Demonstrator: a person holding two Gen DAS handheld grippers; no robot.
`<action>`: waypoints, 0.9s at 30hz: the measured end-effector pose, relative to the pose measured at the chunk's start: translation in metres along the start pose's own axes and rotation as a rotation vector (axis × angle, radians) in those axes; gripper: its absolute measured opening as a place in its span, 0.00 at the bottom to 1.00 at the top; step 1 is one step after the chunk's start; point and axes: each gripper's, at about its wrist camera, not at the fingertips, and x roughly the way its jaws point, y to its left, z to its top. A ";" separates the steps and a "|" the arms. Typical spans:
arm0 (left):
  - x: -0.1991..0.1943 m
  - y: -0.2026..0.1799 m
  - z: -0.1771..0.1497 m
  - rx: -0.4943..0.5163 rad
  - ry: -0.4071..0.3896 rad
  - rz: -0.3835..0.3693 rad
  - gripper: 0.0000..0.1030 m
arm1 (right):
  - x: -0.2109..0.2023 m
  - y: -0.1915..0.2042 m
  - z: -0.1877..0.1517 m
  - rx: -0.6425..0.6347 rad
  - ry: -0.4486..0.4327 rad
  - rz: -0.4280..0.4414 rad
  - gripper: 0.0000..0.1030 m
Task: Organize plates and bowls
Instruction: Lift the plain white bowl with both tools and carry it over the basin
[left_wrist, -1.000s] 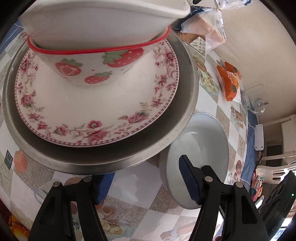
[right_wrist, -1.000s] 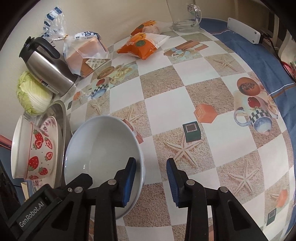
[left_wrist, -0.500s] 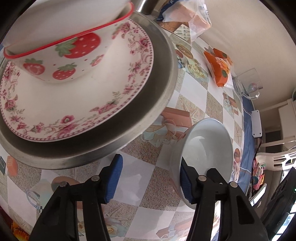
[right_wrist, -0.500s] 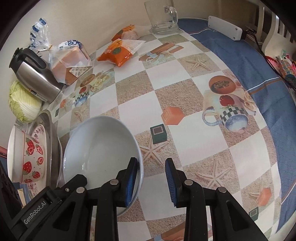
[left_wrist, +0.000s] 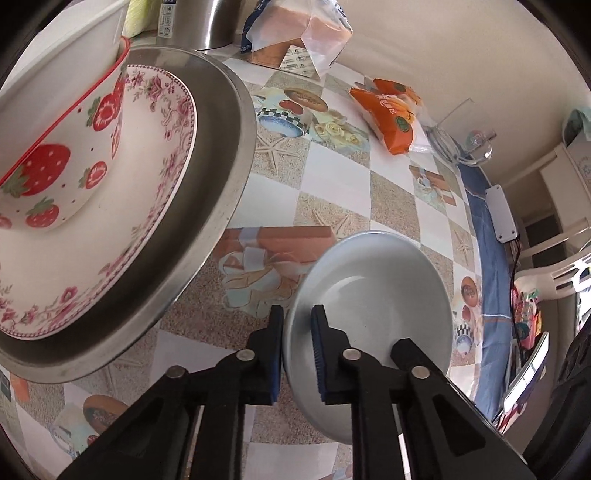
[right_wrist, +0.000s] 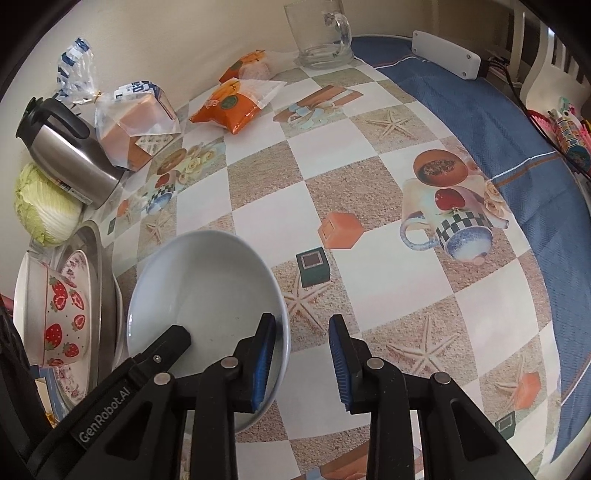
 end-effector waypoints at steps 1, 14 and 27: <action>0.000 0.000 0.000 0.003 0.001 -0.002 0.14 | 0.000 0.001 0.000 -0.003 0.001 0.002 0.25; -0.014 -0.004 0.007 0.020 -0.015 -0.047 0.10 | -0.012 0.006 0.004 -0.003 -0.014 0.053 0.13; -0.074 -0.018 0.023 0.098 -0.120 -0.114 0.11 | -0.069 0.019 0.014 -0.005 -0.150 0.118 0.13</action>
